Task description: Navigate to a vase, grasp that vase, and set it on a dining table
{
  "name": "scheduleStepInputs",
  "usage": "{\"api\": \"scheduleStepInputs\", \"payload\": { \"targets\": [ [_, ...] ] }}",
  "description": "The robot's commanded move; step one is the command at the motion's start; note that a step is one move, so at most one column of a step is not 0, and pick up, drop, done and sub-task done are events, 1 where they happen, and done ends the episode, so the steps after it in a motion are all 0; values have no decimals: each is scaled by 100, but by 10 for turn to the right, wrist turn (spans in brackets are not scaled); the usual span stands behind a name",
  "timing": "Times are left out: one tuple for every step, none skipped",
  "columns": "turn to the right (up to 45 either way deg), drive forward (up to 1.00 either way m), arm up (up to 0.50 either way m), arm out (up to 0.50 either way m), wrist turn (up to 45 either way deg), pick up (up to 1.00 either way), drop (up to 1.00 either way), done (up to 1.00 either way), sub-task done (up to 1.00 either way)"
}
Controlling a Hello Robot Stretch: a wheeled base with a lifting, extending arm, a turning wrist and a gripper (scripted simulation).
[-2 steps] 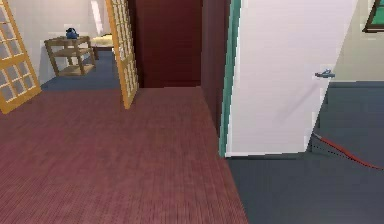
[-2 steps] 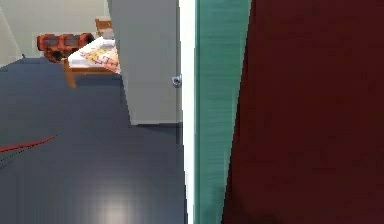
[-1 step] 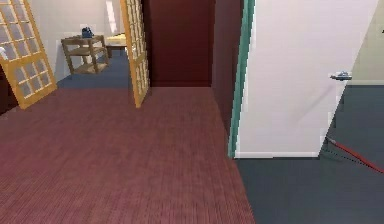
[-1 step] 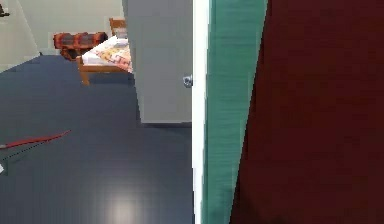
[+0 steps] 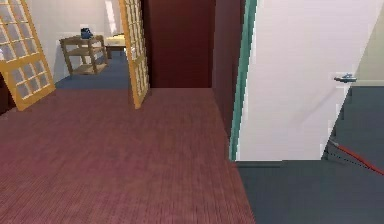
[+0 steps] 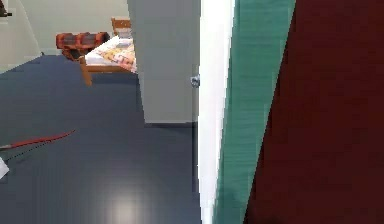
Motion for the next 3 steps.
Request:
{"api": "scheduleStepInputs", "payload": {
  "targets": [
    [450,0,0,0,0,0,0,0,0],
    [60,0,0,0,0,0,0,0,0],
    [0,100,0,0,0,0,0,0,0]
  ]
}}
